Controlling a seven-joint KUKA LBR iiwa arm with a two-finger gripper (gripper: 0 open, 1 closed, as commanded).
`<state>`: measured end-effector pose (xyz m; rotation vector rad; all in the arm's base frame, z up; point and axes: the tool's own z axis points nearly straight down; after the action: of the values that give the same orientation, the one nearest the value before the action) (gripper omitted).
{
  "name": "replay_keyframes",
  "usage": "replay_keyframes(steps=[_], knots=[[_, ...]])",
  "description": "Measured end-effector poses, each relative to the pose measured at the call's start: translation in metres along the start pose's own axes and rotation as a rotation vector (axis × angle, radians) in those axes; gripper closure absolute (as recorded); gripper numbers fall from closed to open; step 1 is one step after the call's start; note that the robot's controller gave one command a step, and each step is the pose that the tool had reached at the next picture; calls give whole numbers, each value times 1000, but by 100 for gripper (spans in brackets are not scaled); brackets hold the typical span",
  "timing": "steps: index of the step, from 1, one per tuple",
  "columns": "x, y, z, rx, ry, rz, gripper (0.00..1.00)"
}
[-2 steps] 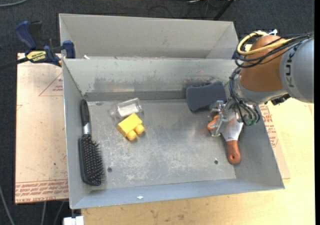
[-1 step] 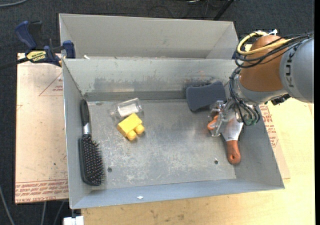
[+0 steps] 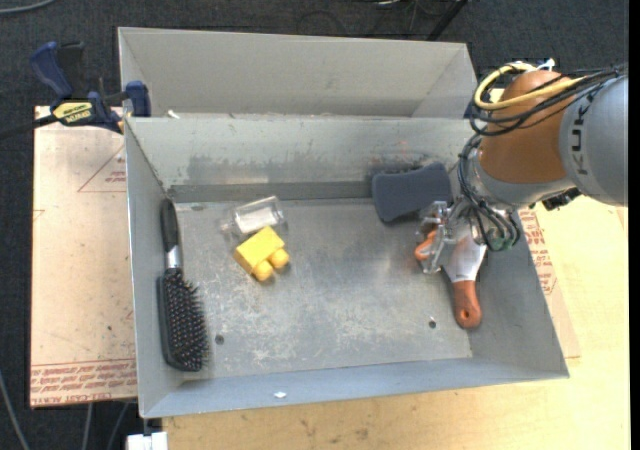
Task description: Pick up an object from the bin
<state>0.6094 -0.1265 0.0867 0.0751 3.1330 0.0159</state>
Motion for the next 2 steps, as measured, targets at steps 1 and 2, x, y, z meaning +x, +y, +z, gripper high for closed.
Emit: replay_keyframes(steps=[1,2], knots=[[0,0,0,0,0,0,100],[0,0,0,0,0,0,100]])
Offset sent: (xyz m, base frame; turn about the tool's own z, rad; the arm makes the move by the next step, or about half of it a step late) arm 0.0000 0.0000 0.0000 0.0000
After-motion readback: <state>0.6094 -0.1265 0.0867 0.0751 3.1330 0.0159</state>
